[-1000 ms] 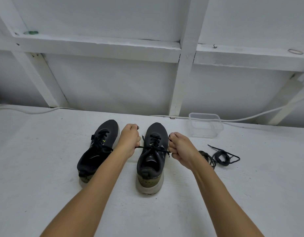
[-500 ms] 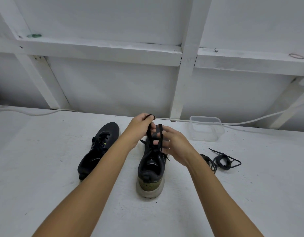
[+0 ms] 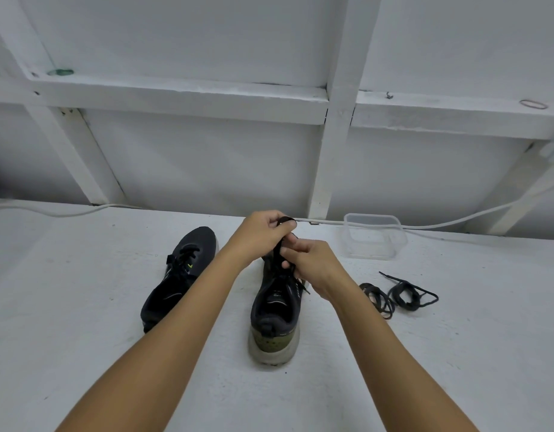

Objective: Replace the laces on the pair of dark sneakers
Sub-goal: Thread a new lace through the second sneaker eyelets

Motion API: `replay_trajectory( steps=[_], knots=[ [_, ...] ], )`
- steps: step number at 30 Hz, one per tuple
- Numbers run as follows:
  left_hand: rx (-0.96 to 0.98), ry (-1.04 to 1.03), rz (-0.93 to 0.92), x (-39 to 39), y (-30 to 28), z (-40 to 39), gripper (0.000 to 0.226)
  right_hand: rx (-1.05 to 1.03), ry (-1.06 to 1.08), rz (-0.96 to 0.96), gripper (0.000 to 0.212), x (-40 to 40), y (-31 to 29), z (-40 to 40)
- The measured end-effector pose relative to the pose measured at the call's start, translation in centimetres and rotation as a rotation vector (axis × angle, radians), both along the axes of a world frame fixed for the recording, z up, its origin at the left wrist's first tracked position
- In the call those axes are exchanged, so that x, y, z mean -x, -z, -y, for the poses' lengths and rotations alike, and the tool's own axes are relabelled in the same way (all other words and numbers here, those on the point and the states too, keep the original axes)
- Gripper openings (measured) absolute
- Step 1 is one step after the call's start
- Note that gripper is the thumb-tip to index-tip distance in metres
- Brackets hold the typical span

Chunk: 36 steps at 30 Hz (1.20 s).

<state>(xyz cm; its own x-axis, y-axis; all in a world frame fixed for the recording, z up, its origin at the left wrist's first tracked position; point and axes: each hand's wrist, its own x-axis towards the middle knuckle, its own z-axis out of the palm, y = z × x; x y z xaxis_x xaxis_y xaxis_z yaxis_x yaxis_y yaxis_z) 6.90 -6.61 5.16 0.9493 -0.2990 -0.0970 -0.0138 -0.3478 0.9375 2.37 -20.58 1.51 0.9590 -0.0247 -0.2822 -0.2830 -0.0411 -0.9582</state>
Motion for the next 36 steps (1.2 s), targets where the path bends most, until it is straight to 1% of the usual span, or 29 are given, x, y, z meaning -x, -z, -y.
replay_trajectory(
  steps=[2, 4, 5, 7, 9, 11, 13, 15, 17, 20, 22, 25, 28, 31, 33, 35, 36],
  knots=[
    [-0.007, -0.003, 0.012, -0.2, -0.1, -0.1, 0.013, -0.003, -0.075, -0.033, 0.019, 0.0, -0.1, 0.1],
    [0.003, 0.011, 0.011, -0.3, -0.2, -0.3, 0.012, -0.031, -0.141, -0.061, 0.010, 0.2, -0.3, 0.2],
    [0.008, 0.028, 0.003, -0.4, -0.3, -0.3, 0.013, -0.004, -0.157, -0.050, 0.011, 0.3, -0.3, 0.1],
    [0.019, 0.072, -0.021, -0.4, -0.2, -0.3, 0.014, 0.039, -0.136, 0.006, 0.024, 0.4, -0.3, -0.2],
    [0.016, 0.100, -0.036, -0.3, -0.1, -0.2, 0.016, 0.044, -0.070, 0.069, 0.029, 0.4, -0.2, -0.6],
    [0.024, 0.110, -0.042, -0.1, 0.2, -0.5, 0.022, 0.052, -0.013, 0.091, 0.032, 0.2, 0.1, -0.6],
    [0.068, 0.093, -0.055, 0.2, 0.6, -1.0, 0.028, 0.035, -0.001, 0.087, 0.027, 0.3, 0.3, -0.4],
    [0.121, 0.046, -0.101, 0.7, 1.2, -1.5, 0.035, 0.011, -0.013, 0.065, 0.014, 0.5, 0.4, -0.2],
    [0.147, -0.026, -0.135, 1.3, 2.2, -1.7, 0.040, -0.029, 0.006, 0.045, 0.015, 0.7, 0.6, -0.1],
    [0.180, -0.092, -0.183, 2.5, 4.2, -1.6, 0.036, -0.113, 0.061, 0.032, 0.012, 0.9, 0.9, 0.2],
    [0.235, -0.075, -0.221, 3.3, 5.2, -1.8, 0.029, -0.219, 0.053, 0.030, 0.012, 1.0, 1.0, 0.4],
    [0.274, -0.014, -0.168, 3.9, 5.8, -2.0, 0.032, -0.354, 0.051, 0.017, 0.016, 1.2, 1.0, 0.7],
    [0.235, 0.047, -0.101, 4.0, 5.8, -1.9, 0.034, -0.403, 0.017, 0.005, 0.017, 1.3, 0.9, 0.9],
    [0.143, 0.103, -0.099, 3.5, 5.2, -1.9, 0.027, -0.388, -0.013, 0.002, 0.017, 1.2, 0.9, 1.1],
    [0.100, 0.131, -0.153, 2.8, 4.8, -2.2, 0.017, -0.324, -0.037, 0.012, 0.021, 1.2, 0.8, 1.2],
    [0.062, 0.163, -0.217, 2.3, 4.3, -2.3, 0.014, -0.241, -0.074, 0.040, 0.025, 1.4, 0.8, 1.4],
    [0.076, 0.180, -0.275, 2.2, 4.2, -2.5, 0.012, -0.198, -0.096, 0.058, 0.026, 1.6, 0.8, 1.6]
  ],
)
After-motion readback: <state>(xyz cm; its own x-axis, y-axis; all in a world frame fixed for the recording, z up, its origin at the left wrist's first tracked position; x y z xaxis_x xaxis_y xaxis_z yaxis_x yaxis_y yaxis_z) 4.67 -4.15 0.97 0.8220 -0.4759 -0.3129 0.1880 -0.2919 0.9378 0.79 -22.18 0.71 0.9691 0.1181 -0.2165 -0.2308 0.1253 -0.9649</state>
